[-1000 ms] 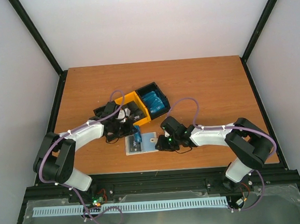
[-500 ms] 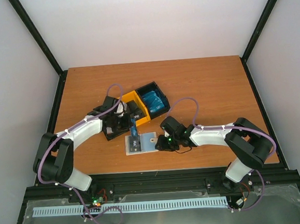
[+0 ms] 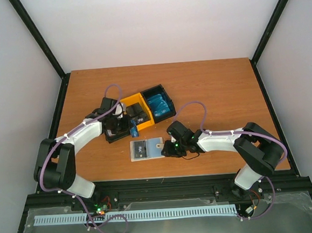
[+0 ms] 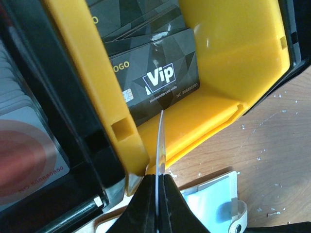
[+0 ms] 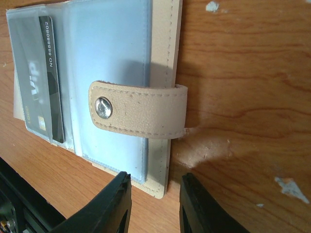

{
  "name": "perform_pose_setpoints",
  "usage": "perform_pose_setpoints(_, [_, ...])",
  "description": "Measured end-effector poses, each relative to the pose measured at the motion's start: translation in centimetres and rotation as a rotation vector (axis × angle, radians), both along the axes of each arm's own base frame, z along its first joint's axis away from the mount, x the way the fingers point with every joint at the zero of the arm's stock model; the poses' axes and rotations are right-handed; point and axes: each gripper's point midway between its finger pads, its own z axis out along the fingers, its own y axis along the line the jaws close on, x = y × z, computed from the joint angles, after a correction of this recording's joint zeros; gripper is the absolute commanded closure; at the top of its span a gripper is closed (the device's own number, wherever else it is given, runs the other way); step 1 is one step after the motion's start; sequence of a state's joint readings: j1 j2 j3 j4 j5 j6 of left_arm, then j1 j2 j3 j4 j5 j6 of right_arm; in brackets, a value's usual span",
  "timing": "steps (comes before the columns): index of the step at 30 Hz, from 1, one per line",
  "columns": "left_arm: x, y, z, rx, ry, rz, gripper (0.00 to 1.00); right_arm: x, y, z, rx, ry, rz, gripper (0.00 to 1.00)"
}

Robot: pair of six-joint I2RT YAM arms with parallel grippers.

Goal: Put the credit cards into the card holder
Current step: Adjust the storage box at the center of the board, then insert the credit card into the card holder.

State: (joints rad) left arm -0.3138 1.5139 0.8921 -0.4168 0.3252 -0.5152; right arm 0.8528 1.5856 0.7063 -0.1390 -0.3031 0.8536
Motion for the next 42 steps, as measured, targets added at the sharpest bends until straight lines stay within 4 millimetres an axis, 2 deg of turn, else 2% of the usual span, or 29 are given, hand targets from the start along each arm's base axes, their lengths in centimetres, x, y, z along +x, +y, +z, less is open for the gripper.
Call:
perform_pose_setpoints(4, [0.0,0.8,0.3,-0.012,-0.008,0.013,0.99,0.0,0.0,0.0,0.000,0.000,0.000,0.70])
perform_pose_setpoints(7, [-0.7,0.4,0.8,-0.057,-0.015,-0.015,0.99,0.0,0.0,0.0,0.002,-0.001,0.001,0.70])
perform_pose_setpoints(16, [-6.3,-1.5,1.4,-0.226,0.010,-0.114,0.99,0.0,0.3,0.2,0.014,-0.003,0.008,0.68])
perform_pose_setpoints(23, [-8.8,-3.5,0.6,-0.289,0.067,-0.159,0.99,-0.2,0.6,0.1,0.025,0.001,0.024,0.68])
perform_pose_setpoints(31, [-9.6,-4.9,-2.0,-0.308,0.164,-0.140,0.99,-0.2,0.8,0.1,0.028,0.000,0.026,0.69])
perform_pose_setpoints(42, [-8.7,-5.1,-3.2,-0.300,0.170,-0.108,0.99,-0.2,0.8,0.0,0.027,0.007,0.017,0.72])
